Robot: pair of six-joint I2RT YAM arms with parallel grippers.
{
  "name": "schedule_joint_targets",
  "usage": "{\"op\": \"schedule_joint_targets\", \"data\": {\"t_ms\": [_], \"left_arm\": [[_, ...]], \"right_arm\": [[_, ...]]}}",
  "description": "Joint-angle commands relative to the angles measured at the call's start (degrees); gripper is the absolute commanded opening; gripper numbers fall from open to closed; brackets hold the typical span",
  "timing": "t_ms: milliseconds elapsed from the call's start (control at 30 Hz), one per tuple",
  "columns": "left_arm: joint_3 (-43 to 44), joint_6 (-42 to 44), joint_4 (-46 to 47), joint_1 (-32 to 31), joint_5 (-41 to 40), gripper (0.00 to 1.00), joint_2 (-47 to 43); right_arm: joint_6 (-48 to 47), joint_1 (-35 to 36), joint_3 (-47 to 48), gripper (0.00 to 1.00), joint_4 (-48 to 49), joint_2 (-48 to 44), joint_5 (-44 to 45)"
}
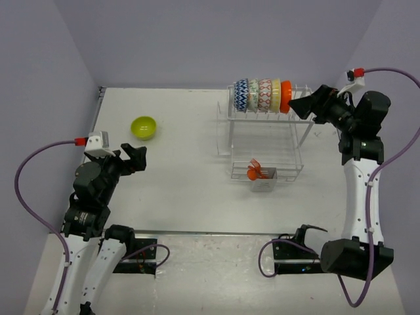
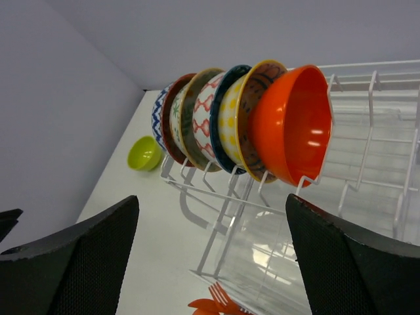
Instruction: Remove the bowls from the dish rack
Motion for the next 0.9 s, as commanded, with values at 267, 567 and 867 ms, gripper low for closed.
{"op": "schedule_joint_targets", "data": {"t_ms": [267,567,867], "left_arm": [[-1.3,1.6,1.0,-3.1,-0.3,1.00,-0.2],[-1.3,1.8,1.1,-3.1,0.9,1.00,0.5],[-1.4,1.7,1.0,-3.1,-0.4,1.00,-1.2]], "right_arm": [[10.2,-4.2,-8.0,0.77,23.5,3.2,-14.2],[12.6,-4.4,-7.6,0.50,31.1,9.8,-12.3],[15.8,-4.3,-7.2,0.45,39.5,17.0,-17.1]]}}
